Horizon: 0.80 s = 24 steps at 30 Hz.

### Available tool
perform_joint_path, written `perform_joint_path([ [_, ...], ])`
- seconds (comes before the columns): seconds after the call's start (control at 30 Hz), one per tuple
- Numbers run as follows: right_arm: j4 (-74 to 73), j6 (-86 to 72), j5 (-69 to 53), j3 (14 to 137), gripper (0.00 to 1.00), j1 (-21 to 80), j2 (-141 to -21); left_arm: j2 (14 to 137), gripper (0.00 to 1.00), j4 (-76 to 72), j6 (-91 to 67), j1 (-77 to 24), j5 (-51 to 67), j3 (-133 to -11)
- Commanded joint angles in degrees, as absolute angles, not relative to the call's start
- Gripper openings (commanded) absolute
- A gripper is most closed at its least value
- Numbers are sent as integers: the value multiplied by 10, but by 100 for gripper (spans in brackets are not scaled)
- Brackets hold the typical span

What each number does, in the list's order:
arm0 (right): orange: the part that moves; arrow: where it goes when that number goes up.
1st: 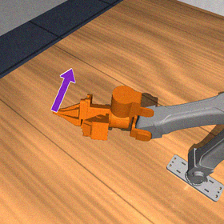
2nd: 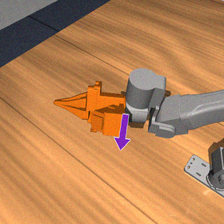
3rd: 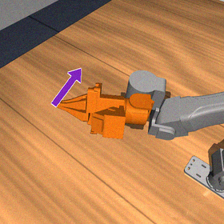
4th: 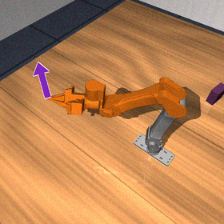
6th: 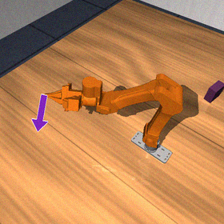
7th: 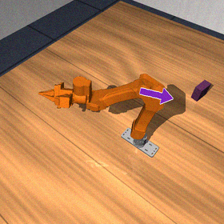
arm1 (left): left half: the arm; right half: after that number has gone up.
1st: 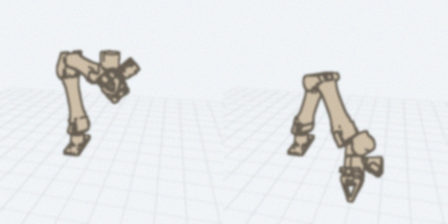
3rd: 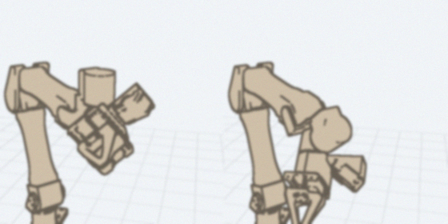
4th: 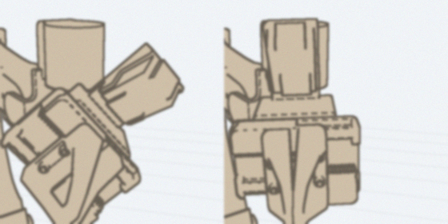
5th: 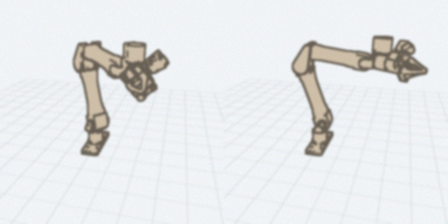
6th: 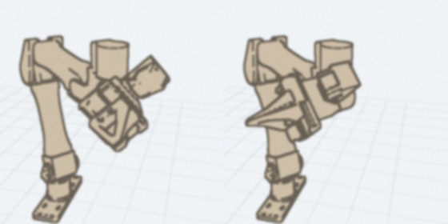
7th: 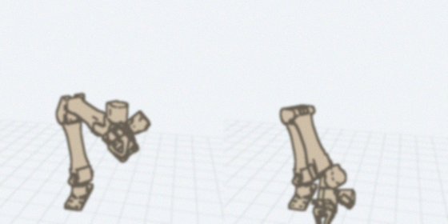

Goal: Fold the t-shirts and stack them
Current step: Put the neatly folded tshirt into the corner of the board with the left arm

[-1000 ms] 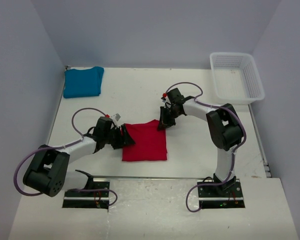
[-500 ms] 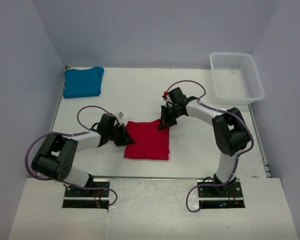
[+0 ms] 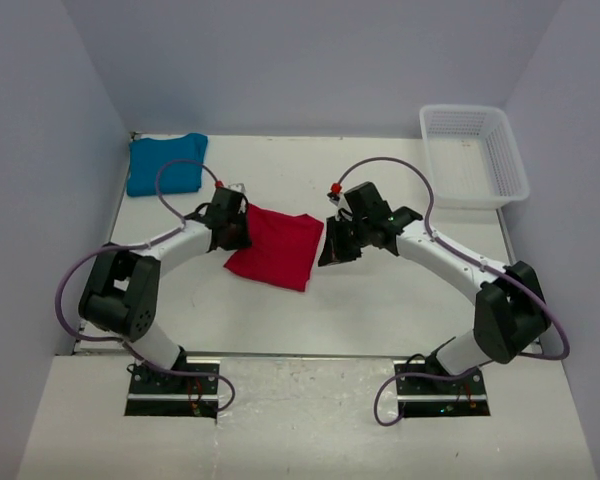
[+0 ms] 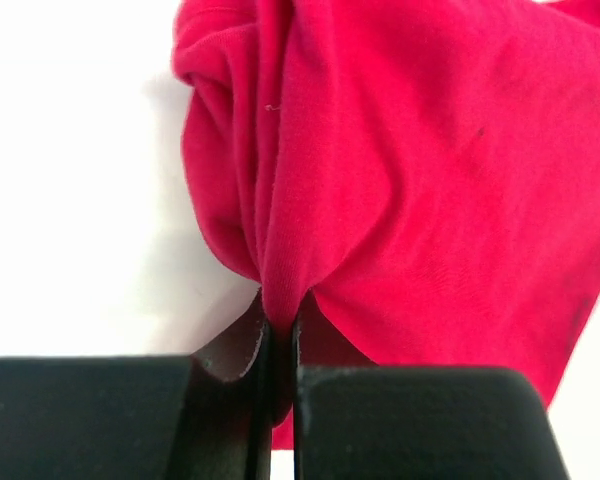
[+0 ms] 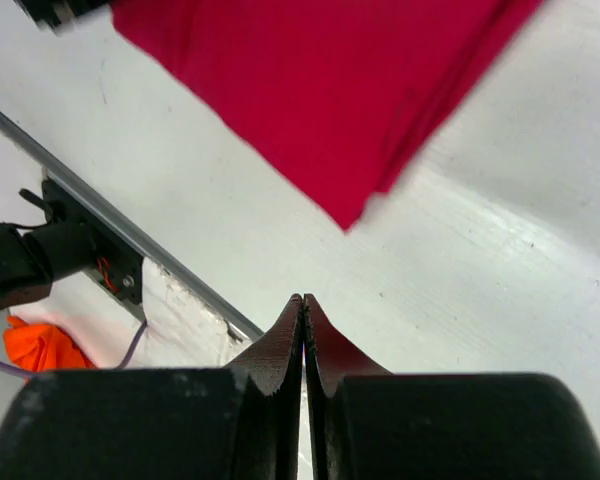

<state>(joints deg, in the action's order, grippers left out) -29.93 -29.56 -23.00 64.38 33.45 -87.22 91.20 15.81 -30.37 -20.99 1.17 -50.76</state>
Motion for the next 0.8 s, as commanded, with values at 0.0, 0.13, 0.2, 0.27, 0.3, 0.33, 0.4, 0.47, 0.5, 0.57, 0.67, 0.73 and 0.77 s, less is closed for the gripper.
perform_joint_path([
  [0.0,-315,-292,-201,626,0,341,-850,943,0,193,-216,-205,-122,-599],
  [0.13,-313,-291,-200,605,0,342,-845,992,0,188,-174,-197,-162,-660],
  [0.2,-316,-290,-201,599,0,342,-846,1010,0,174,-157,-192,-171,-673],
  [0.27,-321,-286,-200,592,0,343,-841,1034,0,171,-147,-189,-186,-710],
  [0.3,-323,-286,-193,591,0,343,-840,1043,0,171,-139,-189,-201,-723],
  [0.33,-326,-285,-191,590,0,343,-840,1051,0,171,-135,-188,-208,-751],
  [0.4,-328,-284,-187,586,0,342,-838,1070,0,165,-119,-188,-227,-773],
  [0.47,-324,-286,-192,584,0,343,-840,1089,0,153,-103,-187,-236,-807],
  [0.5,-324,-287,-193,584,0,343,-845,1095,0,153,-89,-186,-247,-821],
  [0.57,-323,-287,-199,583,0,343,-850,1116,0,153,-71,-185,-263,-862],
  [0.67,-328,-287,-202,584,0,345,-858,1142,0,153,-47,-171,-282,-901],
  [0.73,-335,-284,-202,587,0,345,-861,1156,0,155,-36,-160,-289,-936],
  [0.77,-337,-283,-203,591,0,345,-863,1166,0,154,-28,-152,-292,-946],
])
